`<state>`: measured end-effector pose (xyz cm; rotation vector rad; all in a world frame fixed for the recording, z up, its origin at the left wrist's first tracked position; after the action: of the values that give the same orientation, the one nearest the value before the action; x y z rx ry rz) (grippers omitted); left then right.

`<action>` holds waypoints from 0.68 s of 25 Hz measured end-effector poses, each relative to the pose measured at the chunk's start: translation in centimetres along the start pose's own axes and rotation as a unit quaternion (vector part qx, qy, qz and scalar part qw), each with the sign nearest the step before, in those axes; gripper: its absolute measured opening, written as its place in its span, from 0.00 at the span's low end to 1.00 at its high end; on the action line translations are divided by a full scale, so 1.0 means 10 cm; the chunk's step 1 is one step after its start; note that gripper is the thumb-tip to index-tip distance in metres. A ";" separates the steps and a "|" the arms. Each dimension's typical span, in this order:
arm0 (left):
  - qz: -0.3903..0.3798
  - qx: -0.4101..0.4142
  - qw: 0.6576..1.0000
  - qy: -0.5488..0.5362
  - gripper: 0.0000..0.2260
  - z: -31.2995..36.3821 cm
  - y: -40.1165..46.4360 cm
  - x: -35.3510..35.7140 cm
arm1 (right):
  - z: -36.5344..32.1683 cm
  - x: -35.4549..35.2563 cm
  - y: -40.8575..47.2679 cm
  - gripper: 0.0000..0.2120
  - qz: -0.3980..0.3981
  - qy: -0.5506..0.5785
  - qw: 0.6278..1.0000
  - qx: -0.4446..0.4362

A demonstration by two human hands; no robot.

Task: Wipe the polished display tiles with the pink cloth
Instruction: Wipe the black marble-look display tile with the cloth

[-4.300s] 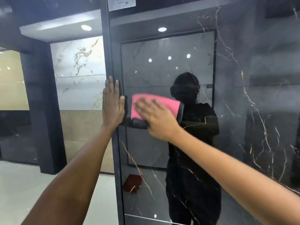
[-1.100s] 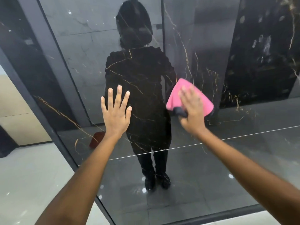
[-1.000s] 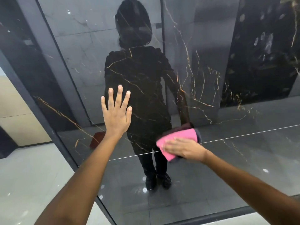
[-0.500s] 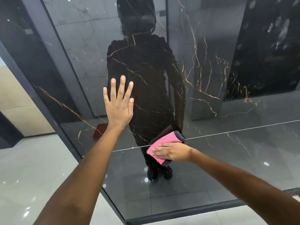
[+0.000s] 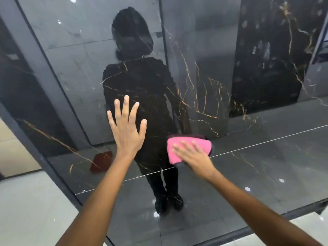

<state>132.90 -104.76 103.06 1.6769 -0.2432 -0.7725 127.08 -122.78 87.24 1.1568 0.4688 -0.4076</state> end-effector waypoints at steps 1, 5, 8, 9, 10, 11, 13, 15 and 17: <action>-0.006 0.013 1.000 0.000 0.24 0.06 0.05 0.05 | 0.47 -0.14 0.06 0.41 0.039 0.028 0.993 0.108; -0.027 0.032 0.996 0.073 0.29 0.07 0.07 0.27 | 2.20 -0.50 -0.66 0.37 0.197 0.226 0.710 0.637; -0.009 0.030 0.996 0.088 0.30 0.06 0.03 0.30 | 1.52 -0.23 -0.87 0.37 0.193 0.271 0.625 0.707; -0.007 0.032 0.995 0.090 0.30 0.06 0.03 0.30 | 1.02 -0.09 -0.73 0.39 0.148 0.283 0.686 0.654; -0.004 0.034 0.995 0.088 0.30 0.05 0.03 0.31 | 0.44 0.05 -0.53 0.41 0.096 0.299 0.767 0.559; -0.002 0.038 0.995 0.089 0.30 0.05 0.01 0.31 | -0.07 0.16 -0.39 0.44 0.044 0.298 0.834 0.463; 0.003 0.046 0.995 0.092 0.30 0.04 0.02 0.31 | -0.15 0.26 -0.34 0.47 0.040 0.267 0.871 0.411; 0.006 0.049 0.995 0.085 0.30 0.04 0.02 0.31 | 0.73 0.24 -0.63 0.41 0.142 0.319 0.741 0.574; 0.012 0.050 0.995 0.088 0.29 0.07 0.04 0.31 | 1.64 0.00 -1.08 0.32 0.265 0.318 0.552 0.724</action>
<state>134.89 -107.14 102.28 1.8212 -0.1807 -0.5991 123.61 -141.85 84.32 3.0498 0.2845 0.3653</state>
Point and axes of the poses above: each hand's wrist, its own y-axis towards the middle knuckle, its own x-axis out of the palm, z = x × y, the point moved 9 cm from there along y, towards the middle knuckle, and after that the axes turned 4 degrees about x, right-handed, at the moved point
